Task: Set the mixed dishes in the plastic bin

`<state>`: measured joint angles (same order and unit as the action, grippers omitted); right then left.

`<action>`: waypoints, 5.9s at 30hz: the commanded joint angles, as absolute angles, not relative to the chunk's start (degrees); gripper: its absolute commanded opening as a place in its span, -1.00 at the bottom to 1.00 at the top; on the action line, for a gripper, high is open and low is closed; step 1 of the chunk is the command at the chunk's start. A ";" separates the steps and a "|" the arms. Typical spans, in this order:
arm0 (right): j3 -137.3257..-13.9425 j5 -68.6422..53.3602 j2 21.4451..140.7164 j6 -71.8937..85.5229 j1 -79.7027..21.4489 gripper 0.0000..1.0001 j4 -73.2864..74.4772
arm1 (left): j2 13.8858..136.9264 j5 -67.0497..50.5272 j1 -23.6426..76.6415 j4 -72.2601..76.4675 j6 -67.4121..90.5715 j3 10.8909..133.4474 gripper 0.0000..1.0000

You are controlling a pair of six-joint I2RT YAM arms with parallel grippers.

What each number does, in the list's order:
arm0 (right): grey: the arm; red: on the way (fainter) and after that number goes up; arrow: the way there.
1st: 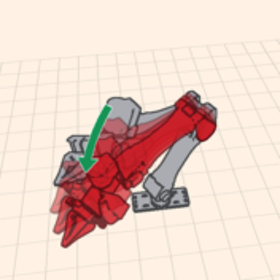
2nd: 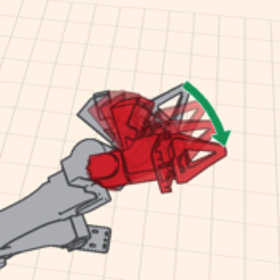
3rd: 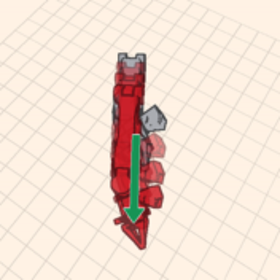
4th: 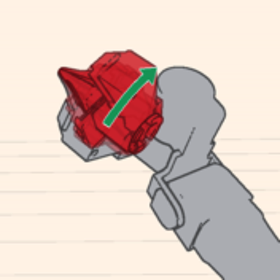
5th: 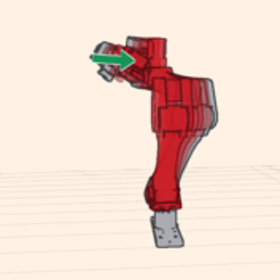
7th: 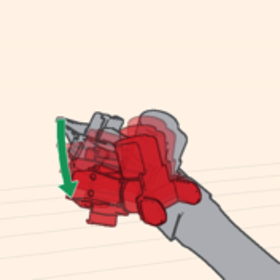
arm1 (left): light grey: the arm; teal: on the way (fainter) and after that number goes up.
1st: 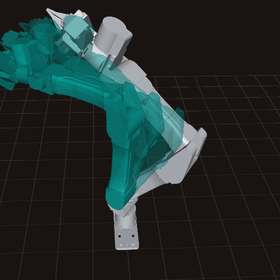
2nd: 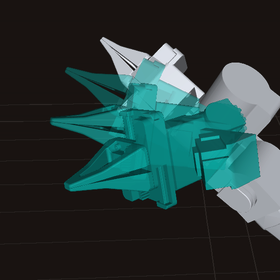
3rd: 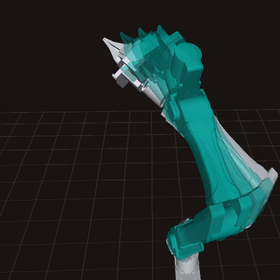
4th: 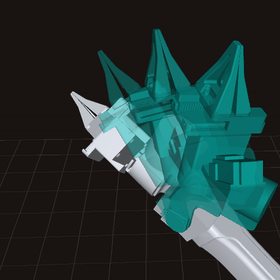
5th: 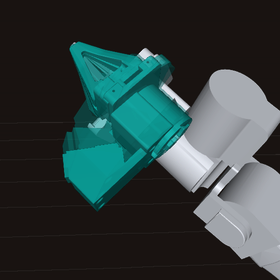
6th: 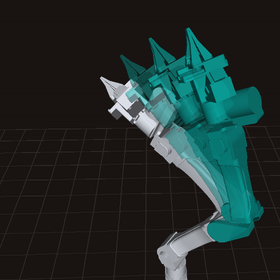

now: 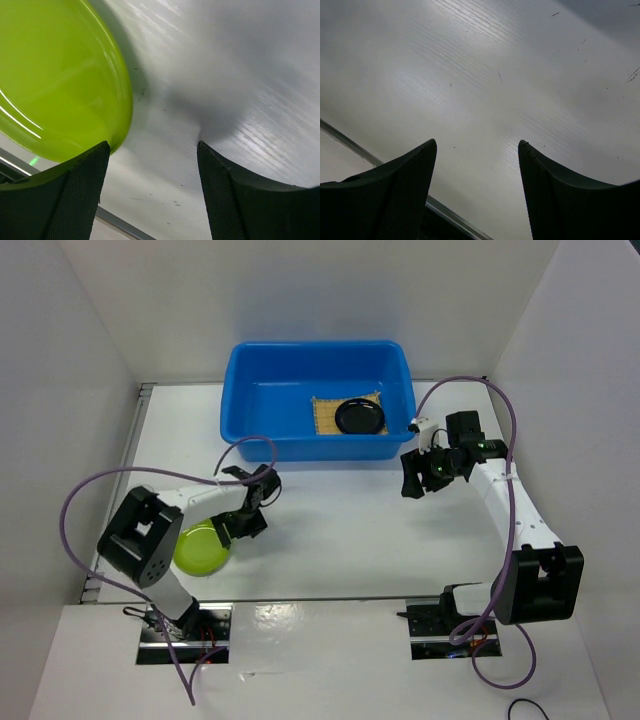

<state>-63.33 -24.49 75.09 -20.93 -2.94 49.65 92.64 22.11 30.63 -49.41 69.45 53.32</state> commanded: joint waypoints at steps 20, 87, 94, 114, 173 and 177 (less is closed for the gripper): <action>-63.37 -27.16 75.76 -22.76 -2.55 0.43 48.25 | 113.91 33.75 42.10 -73.48 81.49 65.74 0.59; -62.84 -26.10 78.40 -22.24 0.70 0.43 47.20 | 103.87 22.42 39.20 -74.44 39.38 138.83 -1.00; -62.31 -26.63 79.10 -22.24 2.37 0.43 46.67 | 122.31 25.46 40.42 -71.38 32.00 157.93 -1.00; -62.84 -28.39 80.77 -23.29 5.45 0.43 47.20 | 152.65 25.32 40.96 -49.93 20.48 178.41 -1.00; -63.37 -29.09 84.29 -23.29 19.42 0.48 47.81 | 144.15 33.28 39.29 -50.52 20.12 175.17 0.86; -63.37 -29.70 83.76 -23.82 19.42 0.48 47.81 | 134.68 53.67 37.63 -63.51 29.06 168.15 0.89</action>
